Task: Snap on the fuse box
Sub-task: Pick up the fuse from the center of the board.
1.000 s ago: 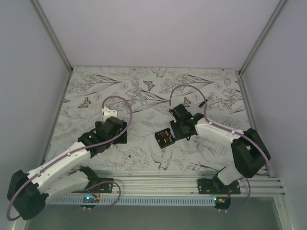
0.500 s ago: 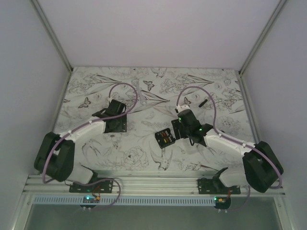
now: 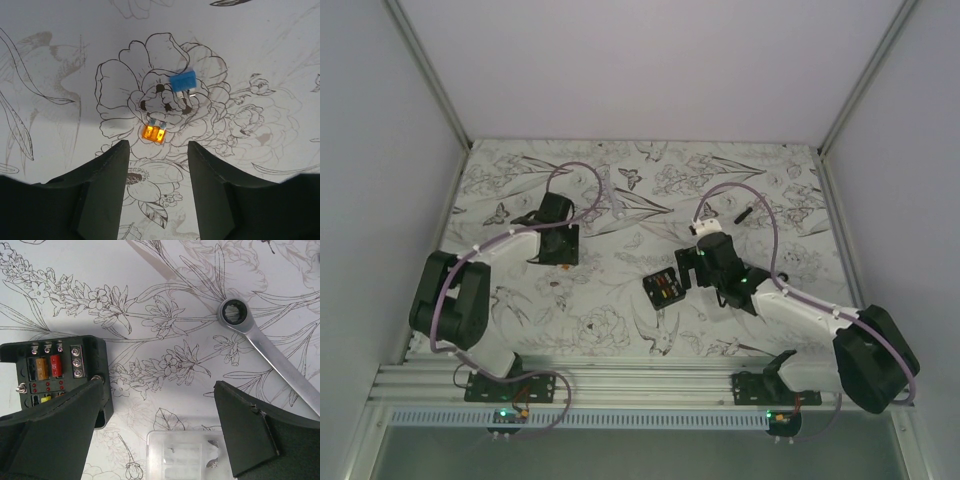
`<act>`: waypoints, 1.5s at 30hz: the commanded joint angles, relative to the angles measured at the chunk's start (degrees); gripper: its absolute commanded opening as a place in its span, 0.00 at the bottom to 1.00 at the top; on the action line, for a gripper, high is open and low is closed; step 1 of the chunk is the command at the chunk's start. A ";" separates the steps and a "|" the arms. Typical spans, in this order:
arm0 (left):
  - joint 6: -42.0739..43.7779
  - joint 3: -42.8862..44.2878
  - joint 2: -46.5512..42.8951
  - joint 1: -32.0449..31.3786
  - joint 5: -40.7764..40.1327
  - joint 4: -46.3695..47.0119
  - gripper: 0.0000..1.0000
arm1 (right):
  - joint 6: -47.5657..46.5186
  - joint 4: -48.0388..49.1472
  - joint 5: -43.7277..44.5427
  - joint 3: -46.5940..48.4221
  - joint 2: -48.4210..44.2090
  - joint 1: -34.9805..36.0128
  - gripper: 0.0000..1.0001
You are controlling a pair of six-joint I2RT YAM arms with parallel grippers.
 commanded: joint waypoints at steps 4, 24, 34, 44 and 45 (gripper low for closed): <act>2.12 2.45 4.18 1.36 4.33 -1.52 0.45 | -0.71 3.27 2.16 -0.49 -0.94 -0.09 1.00; -2.05 6.17 7.25 -1.30 -0.34 -7.40 0.41 | -0.75 2.67 1.73 0.13 0.90 -0.11 1.00; -7.40 8.58 10.70 -1.90 -5.43 -10.08 0.41 | -0.70 2.18 1.56 0.24 0.88 -0.11 1.00; -10.82 9.63 13.32 -2.12 -3.47 -10.44 0.35 | -0.67 2.01 1.43 0.22 0.72 -0.09 0.99; -11.09 9.56 13.52 -2.12 -3.38 -10.44 0.34 | -0.72 1.93 1.42 0.23 0.72 -0.11 1.00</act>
